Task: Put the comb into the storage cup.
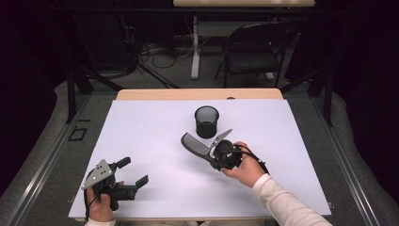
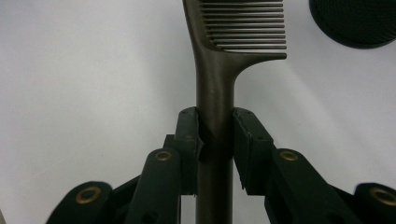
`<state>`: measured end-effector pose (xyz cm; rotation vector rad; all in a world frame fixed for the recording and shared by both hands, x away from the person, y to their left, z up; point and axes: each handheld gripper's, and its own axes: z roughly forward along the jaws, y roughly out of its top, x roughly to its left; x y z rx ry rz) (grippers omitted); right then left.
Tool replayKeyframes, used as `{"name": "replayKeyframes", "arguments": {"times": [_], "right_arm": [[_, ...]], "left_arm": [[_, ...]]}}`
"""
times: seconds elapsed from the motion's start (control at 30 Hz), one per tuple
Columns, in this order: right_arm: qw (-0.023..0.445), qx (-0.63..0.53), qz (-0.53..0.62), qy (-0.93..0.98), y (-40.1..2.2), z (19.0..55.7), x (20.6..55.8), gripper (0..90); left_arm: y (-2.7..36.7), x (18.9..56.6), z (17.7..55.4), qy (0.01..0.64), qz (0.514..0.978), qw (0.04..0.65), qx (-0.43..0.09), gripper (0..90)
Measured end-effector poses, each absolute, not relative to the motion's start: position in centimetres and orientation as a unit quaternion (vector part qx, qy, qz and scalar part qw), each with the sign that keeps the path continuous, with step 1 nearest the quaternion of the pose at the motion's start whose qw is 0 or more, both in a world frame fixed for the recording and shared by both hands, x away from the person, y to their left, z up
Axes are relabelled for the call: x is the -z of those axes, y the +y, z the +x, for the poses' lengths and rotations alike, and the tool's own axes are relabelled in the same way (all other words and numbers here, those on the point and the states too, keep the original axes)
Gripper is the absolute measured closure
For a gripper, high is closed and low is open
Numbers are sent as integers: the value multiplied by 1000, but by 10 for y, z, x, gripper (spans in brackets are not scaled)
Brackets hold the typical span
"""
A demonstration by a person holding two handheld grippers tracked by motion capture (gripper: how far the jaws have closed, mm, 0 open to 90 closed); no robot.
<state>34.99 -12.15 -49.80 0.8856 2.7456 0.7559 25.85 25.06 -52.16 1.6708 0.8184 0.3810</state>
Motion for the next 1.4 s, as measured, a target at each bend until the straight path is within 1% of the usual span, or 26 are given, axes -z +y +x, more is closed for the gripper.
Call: {"name": "replayKeyframes", "arguments": {"times": [0.27, 0.37, 0.73, 0.9, 1.17, 1.4], "right_arm": [[92, -274, 296, 911, -125, 348, 497, 728], [98, -281, 291, 909, -126, 347, 496, 728], [121, -301, 278, 904, -126, 343, 493, 728], [134, -310, 273, 901, -127, 341, 492, 728], [143, -329, 273, 893, -129, 341, 488, 728], [159, -350, 276, 881, -133, 339, 482, 728]], "left_arm": [[251, 521, 261, 360, 709, 587, -152, 4], [250, 520, 264, 368, 704, 591, -136, 4], [246, 514, 274, 396, 697, 586, -115, 4], [245, 509, 279, 407, 691, 586, -117, 4], [238, 497, 289, 415, 682, 590, -122, 4], [230, 489, 298, 417, 686, 586, -115, 4]]}}
